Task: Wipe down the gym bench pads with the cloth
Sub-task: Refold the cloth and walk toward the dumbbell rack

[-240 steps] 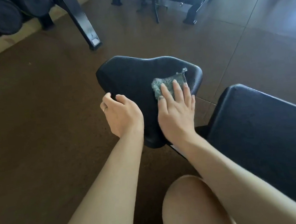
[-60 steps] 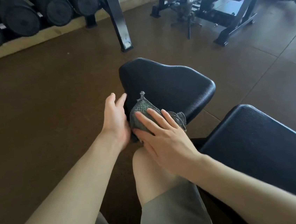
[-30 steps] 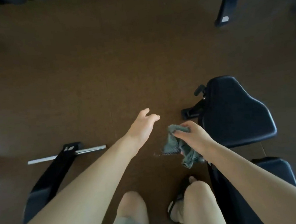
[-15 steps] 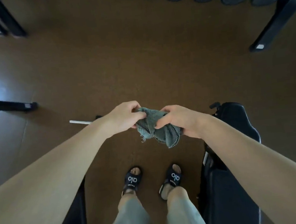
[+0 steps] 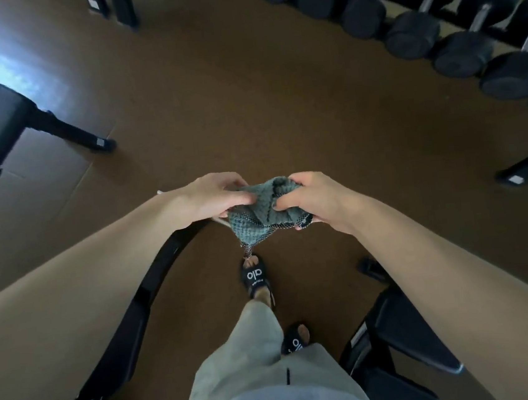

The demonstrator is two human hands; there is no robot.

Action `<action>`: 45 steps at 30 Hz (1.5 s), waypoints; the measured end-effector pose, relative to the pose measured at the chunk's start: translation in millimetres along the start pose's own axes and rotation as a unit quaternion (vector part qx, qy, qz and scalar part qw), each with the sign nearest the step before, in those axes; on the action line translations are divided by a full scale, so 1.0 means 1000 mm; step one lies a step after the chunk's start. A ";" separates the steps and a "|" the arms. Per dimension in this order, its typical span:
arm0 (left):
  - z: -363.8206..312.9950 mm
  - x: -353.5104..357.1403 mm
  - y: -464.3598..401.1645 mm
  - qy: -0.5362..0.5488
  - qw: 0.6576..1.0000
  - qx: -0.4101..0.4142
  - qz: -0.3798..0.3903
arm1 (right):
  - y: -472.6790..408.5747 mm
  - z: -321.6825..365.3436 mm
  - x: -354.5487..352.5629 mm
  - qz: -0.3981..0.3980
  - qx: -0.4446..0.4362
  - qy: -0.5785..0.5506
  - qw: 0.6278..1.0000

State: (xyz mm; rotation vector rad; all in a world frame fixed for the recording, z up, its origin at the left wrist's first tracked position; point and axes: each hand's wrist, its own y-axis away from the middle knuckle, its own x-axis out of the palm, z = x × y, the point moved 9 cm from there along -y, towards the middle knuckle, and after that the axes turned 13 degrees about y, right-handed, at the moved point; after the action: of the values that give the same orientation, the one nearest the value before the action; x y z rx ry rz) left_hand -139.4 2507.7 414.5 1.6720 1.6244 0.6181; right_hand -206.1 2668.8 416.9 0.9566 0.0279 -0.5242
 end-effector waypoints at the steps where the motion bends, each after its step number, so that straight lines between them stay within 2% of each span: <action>1: -0.005 -0.015 -0.004 -0.017 1.000 0.003 -0.007 | -0.008 0.013 -0.003 0.001 -0.001 0.002 1.000; 4: -0.023 -0.051 -0.015 -0.039 0.999 0.016 -0.006 | -0.034 0.052 -0.011 -0.003 -0.002 0.017 1.000; 11: -0.067 -0.121 -0.050 0.034 0.998 0.055 -0.014 | -0.102 0.149 -0.034 0.033 -0.031 0.057 0.997; 17: -0.117 -0.195 -0.089 0.006 0.994 0.048 -0.100 | -0.174 0.223 -0.081 0.041 -0.048 0.089 0.994; 25: -0.186 -0.303 -0.132 -0.012 0.980 0.015 -0.197 | -0.265 0.344 -0.118 0.102 -0.067 0.125 0.985; 30: -0.182 -0.375 -0.150 0.145 0.964 -0.006 -0.222 | -0.312 0.434 -0.111 0.131 -0.081 0.134 0.979; 38: -0.141 -0.532 -0.180 0.251 0.929 -0.029 -0.272 | -0.427 0.572 -0.060 0.135 -0.114 0.215 0.961; 39: -0.134 -0.554 -0.186 0.302 0.917 -0.031 -0.261 | -0.442 0.592 -0.051 0.136 -0.116 0.220 0.959; 42: -0.122 -0.611 -0.192 0.485 0.850 -0.008 -0.203 | -0.477 0.652 -0.025 0.139 -0.125 0.228 0.956; 45: -0.125 -0.690 -0.185 0.543 0.807 0.028 -0.231 | -0.506 0.717 -0.005 0.157 -0.126 0.185 0.962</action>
State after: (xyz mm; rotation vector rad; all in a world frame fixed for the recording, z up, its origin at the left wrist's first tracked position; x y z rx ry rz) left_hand -418.3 1838.8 448.4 0.8149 2.7240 1.4118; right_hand -578.1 1874.9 448.1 0.7770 0.2697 -0.0415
